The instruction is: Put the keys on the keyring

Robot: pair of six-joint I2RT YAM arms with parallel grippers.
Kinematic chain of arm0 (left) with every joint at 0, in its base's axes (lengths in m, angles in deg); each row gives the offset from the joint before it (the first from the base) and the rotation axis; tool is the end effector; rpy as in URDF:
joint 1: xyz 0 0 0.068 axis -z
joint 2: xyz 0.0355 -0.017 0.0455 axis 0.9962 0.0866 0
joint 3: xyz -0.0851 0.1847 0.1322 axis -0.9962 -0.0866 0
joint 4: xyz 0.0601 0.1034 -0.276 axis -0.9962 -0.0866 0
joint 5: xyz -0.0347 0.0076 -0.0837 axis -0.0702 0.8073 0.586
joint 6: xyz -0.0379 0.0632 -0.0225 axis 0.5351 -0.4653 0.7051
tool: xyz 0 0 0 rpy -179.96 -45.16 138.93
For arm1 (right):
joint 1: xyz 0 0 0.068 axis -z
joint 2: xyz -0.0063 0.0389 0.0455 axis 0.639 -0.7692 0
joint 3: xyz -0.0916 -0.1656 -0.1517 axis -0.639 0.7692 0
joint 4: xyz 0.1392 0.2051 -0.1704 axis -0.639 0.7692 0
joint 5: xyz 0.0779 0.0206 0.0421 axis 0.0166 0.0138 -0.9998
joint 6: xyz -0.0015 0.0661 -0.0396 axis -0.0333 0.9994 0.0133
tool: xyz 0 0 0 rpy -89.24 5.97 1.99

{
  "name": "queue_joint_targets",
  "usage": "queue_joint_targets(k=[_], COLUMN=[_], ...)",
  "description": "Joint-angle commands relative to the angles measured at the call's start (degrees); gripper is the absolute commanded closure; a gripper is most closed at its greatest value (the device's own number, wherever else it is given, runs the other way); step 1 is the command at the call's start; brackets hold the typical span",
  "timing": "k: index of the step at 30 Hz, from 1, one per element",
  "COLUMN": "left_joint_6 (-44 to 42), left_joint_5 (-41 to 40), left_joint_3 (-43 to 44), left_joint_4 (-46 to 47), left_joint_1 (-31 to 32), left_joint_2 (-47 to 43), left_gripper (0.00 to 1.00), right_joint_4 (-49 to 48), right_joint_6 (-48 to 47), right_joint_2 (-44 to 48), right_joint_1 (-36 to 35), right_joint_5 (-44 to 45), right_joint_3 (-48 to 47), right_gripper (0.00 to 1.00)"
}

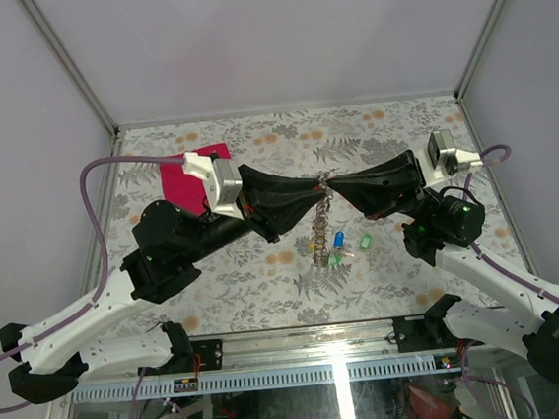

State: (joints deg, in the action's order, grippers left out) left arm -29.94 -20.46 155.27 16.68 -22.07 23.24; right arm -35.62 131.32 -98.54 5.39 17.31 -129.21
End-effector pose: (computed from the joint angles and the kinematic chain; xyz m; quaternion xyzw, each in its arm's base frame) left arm 0.1248 -0.2672 0.4765 0.3275 0.4484 -0.4963 0.6673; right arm 0.1744 0.1644 0.4034 -0.2692 0.2201 0.6615 0.6645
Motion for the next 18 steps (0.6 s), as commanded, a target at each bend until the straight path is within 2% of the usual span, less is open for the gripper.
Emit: queue_joint_targets(k=[1,18], left_joint_6=[0.7,1.0], left_joint_5=[1.7,1.2], left_joint_3=[2.2,2.0], left_joint_4=[3.7,3.3], left_joint_1=[0.2,0.2], left_joint_2=[0.4,0.8], left_gripper=[0.78,0.78], right_joint_4=[-5.0,-8.1], right_joint_6=[0.8,3.8], right_joint_2=[0.1,-1.0], right_joint_1=[0.2,0.2], right_joint_5=[-0.1,-3.3], right_joint_3=[-3.3,-4.4], right_gripper=[1.00,1.00])
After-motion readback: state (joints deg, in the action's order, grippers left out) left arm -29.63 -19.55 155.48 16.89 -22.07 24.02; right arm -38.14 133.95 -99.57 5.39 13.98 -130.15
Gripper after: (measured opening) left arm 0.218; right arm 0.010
